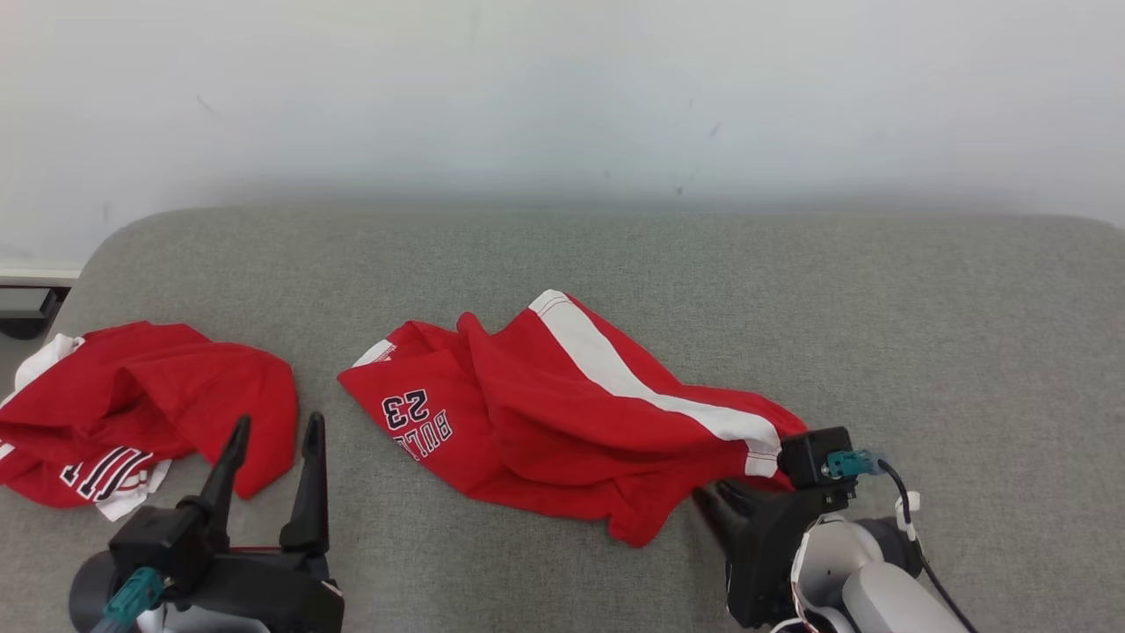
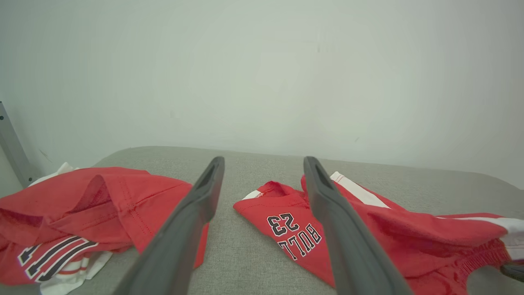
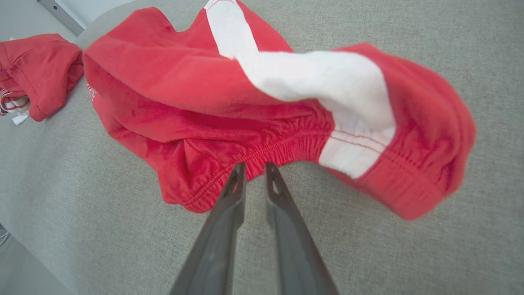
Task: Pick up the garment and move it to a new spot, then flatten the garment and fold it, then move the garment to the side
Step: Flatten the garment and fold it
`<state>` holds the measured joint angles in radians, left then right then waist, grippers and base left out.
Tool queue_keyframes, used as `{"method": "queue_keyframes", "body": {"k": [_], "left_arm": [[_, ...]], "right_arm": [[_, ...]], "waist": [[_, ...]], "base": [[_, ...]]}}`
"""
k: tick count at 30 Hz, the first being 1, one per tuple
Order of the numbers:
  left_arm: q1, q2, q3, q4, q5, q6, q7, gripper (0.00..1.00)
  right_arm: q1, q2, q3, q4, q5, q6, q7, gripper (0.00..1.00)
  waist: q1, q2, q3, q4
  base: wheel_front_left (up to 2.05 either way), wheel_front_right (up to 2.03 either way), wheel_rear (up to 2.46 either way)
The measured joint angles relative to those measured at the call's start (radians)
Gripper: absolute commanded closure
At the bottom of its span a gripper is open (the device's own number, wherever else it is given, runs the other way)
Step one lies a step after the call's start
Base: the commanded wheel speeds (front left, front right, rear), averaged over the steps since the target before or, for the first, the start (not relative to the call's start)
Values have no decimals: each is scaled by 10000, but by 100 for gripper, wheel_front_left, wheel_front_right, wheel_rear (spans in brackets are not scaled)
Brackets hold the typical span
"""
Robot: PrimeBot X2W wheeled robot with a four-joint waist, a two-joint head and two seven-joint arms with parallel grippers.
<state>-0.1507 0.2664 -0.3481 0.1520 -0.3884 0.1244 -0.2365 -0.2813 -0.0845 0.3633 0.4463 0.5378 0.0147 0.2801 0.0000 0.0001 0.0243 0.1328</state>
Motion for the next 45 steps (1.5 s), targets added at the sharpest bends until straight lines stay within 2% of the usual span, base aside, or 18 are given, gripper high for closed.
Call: {"method": "queue_keyframes", "body": {"k": [8, 14, 18, 27, 28, 29, 30, 39, 45], "left_arm": [[-12, -94, -151, -33, 12, 0, 176, 0], [-26, -132, -199, -19, 23, 0, 318, 0], [-35, -188, -245, 8, 27, 0, 353, 0], [-71, -357, -322, 42, 29, 0, 483, 0], [-77, -364, -324, 42, 29, 0, 483, 0], [-78, -366, -311, 46, 29, 0, 483, 0], [-78, -364, -303, 46, 29, 0, 485, 0], [-28, -272, 10, 148, 21, 0, 483, 0], [-3, -270, 82, 142, 23, 0, 481, 0]], "right_arm": [[47, 98, 111, -244, 614, 301, 418, 0], [-404, 134, 608, -2, 631, 382, 1398, 0], [-862, 134, 928, 305, 466, 366, 2011, 0], [-1364, 115, 2063, 1358, -731, 203, 3012, 0], [-1458, 111, 2128, 1402, -830, 190, 3010, 18], [-1587, 111, 2199, 1473, -930, 192, 3012, 85], [-1656, 111, 2205, 1475, -997, 184, 3005, 100], [-2045, 81, 2293, 1540, -1218, 232, 2727, 100], [-2039, -412, 1887, 713, -989, 474, 2393, 100]], "waist": [[0, 0, 26, 83], [0, -1, 30, 278], [0, 0, 20, 408], [0, 0, 87, 737], [0, 0, 104, 770], [0, 0, 121, 800], [0, 0, 140, 823], [0, 0, 189, 711], [0, 0, 150, 462]], "base": [[0, 0, 0], [0, 0, 0], [0, 0, 0], [0, 0, 0], [0, 0, 0], [0, 0, 0], [0, 0, 0], [0, 0, 0], [0, 0, 0]]}}
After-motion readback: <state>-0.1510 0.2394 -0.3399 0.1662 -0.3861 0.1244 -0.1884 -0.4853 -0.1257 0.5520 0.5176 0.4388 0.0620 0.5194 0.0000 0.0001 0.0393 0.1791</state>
